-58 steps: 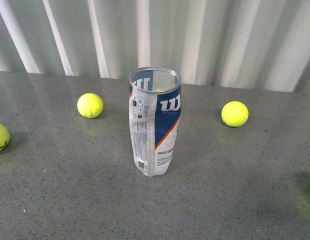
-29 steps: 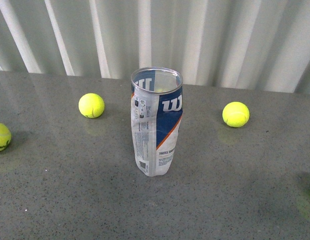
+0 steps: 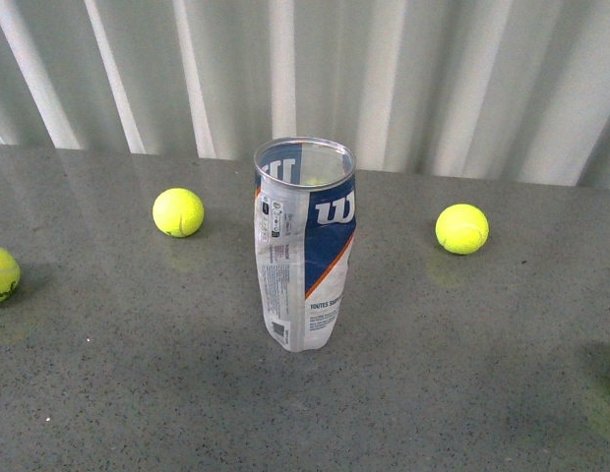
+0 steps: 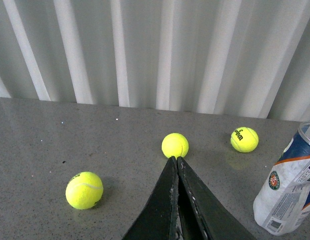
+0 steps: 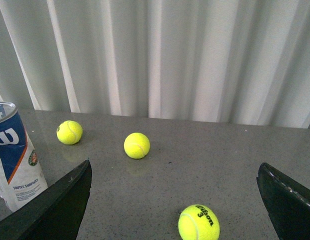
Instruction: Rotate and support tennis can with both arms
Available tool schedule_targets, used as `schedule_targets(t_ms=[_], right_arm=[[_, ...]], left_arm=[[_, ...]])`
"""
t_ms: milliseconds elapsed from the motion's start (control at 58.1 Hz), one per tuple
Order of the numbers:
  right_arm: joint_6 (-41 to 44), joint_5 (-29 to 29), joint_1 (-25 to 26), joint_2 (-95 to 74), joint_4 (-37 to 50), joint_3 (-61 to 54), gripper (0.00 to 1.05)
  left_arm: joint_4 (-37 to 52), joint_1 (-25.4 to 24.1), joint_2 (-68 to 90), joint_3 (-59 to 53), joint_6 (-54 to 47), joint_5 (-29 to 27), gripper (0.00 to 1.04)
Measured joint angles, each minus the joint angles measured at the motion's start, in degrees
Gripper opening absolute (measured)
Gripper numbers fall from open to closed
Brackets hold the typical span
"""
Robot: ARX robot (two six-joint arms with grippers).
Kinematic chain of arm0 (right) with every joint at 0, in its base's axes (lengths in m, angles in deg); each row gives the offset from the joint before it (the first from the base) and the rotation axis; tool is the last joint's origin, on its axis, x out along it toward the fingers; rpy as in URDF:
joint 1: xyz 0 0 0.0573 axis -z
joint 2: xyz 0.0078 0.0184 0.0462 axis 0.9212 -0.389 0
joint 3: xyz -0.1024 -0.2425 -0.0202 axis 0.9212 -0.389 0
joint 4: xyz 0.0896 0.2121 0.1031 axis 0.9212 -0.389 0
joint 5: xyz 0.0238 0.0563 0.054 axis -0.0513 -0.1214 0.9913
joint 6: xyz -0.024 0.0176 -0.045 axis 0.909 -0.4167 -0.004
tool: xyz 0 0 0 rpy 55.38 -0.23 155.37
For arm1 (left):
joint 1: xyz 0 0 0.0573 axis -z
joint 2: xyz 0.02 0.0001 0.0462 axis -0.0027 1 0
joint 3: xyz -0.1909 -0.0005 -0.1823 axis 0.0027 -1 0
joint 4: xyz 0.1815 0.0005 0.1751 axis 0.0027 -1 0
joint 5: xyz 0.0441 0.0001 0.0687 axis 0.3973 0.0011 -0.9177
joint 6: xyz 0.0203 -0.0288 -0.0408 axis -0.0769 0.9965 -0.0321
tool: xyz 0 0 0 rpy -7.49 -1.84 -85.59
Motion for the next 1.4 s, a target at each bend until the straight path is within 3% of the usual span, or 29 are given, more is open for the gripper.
schedule_targets(t_ms=[568,844,1309,1395], right_arm=[[0.0,0.0,0.0,0.0,0.0,0.0,0.98],[0.0,0.02,0.0,0.0,0.0,0.0,0.98],[0.0,0.02,0.0,0.0,0.0,0.0,0.98],[0.0,0.0,0.0,0.0,0.0,0.0,0.98]], left_arm=[[-8.09,0.0,-15.76,-6.19,0.15,-0.17,0.04],[-17.84,0.0,-25.83,-6.19,0.15,-0.15,0.04],[-25.83,0.0,-33.88,-6.19,0.15,-0.17,0.04],[-34.67,0.0,-40.79,-6.19,0.15,-0.15,0.04]])
